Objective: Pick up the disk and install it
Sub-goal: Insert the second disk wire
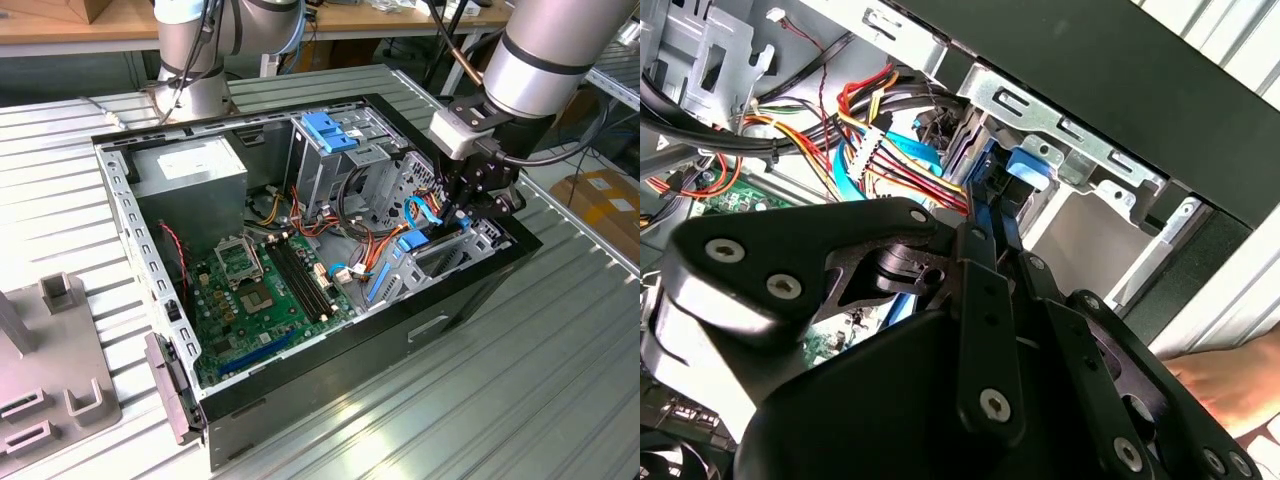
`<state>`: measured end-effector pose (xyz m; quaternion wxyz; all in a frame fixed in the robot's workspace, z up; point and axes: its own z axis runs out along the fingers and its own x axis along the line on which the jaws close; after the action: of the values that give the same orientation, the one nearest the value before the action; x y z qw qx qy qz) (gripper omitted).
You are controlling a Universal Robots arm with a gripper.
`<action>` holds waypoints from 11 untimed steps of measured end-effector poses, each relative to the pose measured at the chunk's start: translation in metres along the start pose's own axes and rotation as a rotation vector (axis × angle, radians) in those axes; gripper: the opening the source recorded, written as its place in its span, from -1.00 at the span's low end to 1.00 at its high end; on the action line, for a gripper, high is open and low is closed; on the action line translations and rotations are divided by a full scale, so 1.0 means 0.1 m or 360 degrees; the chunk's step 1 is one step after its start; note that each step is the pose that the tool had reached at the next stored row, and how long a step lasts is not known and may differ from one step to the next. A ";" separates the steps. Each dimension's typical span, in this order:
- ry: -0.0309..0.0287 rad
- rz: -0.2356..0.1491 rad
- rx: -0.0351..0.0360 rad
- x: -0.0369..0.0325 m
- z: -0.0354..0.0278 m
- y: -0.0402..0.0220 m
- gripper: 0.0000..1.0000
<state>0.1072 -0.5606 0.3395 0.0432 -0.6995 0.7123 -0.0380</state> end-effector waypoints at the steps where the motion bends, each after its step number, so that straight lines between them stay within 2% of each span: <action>1: 0.00000 0.0000 0.0000 0.000 0.000 0.000 -0.67; 8: 0.00003 0.0000 0.0000 0.000 0.005 0.001 -0.67; 9: -0.00019 0.0000 0.0000 0.000 0.011 0.001 -0.67; 10: -0.00020 0.0000 0.0000 0.000 0.013 0.002 -0.65; 11: -0.00006 0.0000 0.0000 0.000 0.009 0.001 -0.53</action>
<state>0.1072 -0.5606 0.3386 0.0434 -0.6995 0.7123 -0.0379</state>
